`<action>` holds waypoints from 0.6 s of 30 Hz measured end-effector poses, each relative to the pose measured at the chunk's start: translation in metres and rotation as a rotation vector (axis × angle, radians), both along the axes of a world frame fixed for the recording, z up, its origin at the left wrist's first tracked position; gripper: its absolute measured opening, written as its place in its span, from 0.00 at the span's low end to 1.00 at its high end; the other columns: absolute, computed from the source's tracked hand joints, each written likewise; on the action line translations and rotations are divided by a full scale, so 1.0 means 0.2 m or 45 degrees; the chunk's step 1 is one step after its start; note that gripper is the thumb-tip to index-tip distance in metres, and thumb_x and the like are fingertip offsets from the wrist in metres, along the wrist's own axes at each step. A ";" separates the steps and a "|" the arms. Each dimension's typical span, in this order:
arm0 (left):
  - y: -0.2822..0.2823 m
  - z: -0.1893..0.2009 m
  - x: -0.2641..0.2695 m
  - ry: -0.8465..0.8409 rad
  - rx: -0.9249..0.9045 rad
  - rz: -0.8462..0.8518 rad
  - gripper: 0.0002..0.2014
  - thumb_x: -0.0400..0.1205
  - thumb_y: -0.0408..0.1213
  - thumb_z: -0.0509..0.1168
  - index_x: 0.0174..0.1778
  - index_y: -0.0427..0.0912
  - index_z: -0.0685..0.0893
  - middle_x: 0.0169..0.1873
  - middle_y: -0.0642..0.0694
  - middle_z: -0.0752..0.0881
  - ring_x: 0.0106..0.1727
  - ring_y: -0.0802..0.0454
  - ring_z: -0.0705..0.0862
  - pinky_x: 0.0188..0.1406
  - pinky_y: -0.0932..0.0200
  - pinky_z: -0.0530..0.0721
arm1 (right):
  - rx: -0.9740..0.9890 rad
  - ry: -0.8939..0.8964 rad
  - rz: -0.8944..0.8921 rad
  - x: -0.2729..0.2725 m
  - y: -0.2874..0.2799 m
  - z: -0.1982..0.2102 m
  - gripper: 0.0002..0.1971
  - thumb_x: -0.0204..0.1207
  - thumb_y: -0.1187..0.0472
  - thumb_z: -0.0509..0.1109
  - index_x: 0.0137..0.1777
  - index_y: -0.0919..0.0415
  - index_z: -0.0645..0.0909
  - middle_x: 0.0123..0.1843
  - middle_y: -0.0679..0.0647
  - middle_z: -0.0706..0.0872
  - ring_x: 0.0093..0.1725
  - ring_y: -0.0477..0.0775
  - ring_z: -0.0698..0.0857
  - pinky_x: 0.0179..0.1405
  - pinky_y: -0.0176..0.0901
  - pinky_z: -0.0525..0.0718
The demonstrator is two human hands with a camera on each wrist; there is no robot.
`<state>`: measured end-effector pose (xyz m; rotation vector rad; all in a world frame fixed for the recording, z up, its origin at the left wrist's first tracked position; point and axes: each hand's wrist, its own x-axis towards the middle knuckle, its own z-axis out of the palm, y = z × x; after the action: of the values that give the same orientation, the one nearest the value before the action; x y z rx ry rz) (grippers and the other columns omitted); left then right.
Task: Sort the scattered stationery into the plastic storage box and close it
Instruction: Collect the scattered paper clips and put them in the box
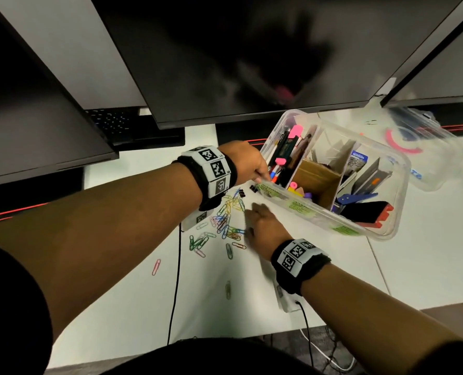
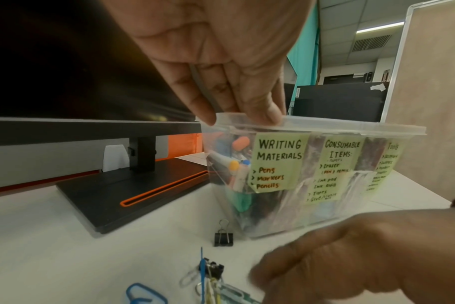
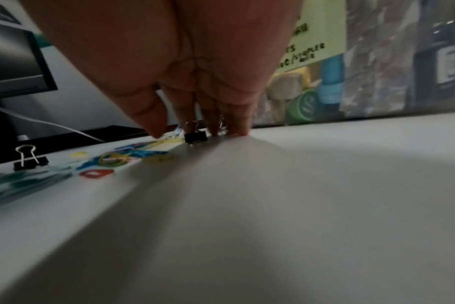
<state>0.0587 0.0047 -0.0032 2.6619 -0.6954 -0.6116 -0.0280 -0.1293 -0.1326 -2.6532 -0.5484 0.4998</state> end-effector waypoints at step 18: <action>0.11 -0.11 -0.15 -0.360 -0.147 0.015 0.21 0.82 0.29 0.63 0.71 0.47 0.78 0.75 0.44 0.73 0.78 0.44 0.68 0.76 0.56 0.65 | 0.077 0.041 0.242 0.09 0.02 0.07 0.25 0.80 0.62 0.61 0.77 0.58 0.68 0.81 0.60 0.67 0.80 0.60 0.66 0.79 0.46 0.63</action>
<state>0.0293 0.0266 -0.0261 2.6673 -0.7635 -0.1855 -0.0110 -0.1245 -0.1191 -2.5444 -0.7977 0.5705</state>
